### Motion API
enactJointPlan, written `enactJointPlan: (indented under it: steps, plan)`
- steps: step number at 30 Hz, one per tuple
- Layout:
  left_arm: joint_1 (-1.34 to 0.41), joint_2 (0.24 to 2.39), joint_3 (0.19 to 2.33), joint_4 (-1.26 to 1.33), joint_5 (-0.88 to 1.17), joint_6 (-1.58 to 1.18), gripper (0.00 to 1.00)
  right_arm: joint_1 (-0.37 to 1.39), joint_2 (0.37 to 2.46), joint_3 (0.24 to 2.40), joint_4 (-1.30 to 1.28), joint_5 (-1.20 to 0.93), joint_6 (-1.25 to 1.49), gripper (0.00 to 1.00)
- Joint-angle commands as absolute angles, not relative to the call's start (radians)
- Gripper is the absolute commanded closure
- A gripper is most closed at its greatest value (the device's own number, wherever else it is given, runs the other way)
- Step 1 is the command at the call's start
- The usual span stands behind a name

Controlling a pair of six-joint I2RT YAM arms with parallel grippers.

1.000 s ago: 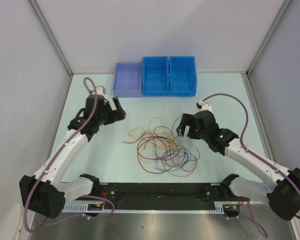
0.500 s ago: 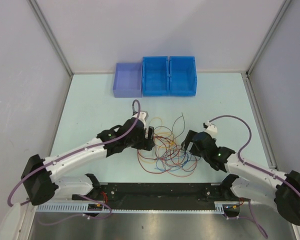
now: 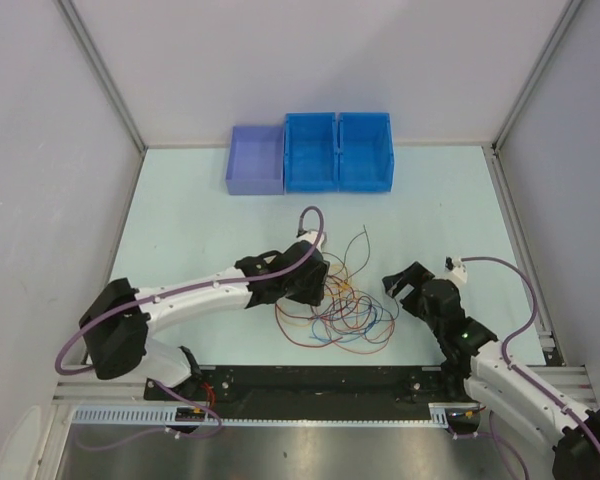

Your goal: Untangle the cables

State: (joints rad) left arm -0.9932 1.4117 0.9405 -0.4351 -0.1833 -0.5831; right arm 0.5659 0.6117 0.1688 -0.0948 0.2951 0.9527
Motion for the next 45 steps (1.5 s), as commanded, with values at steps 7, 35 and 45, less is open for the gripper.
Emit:
enactJointPlan:
  steps: [7, 35, 45]
  plan:
    - [-1.075, 1.517, 1.043, -0.498, -0.288, -0.681, 0.49, 0.497, 0.672, 0.16, 0.04, 0.156, 0.954, 0.0]
    - [-1.037, 1.621, 2.15, -1.031, -0.64, -0.353, 1.0, 0.476, 0.629, 0.132, 0.081, 0.095, 0.928, 0.0]
    - [-1.035, 1.337, 2.019, -0.697, -0.653, -0.208, 1.0, 0.471, 0.609, 0.126, 0.081, 0.086, 0.922, 0.0]
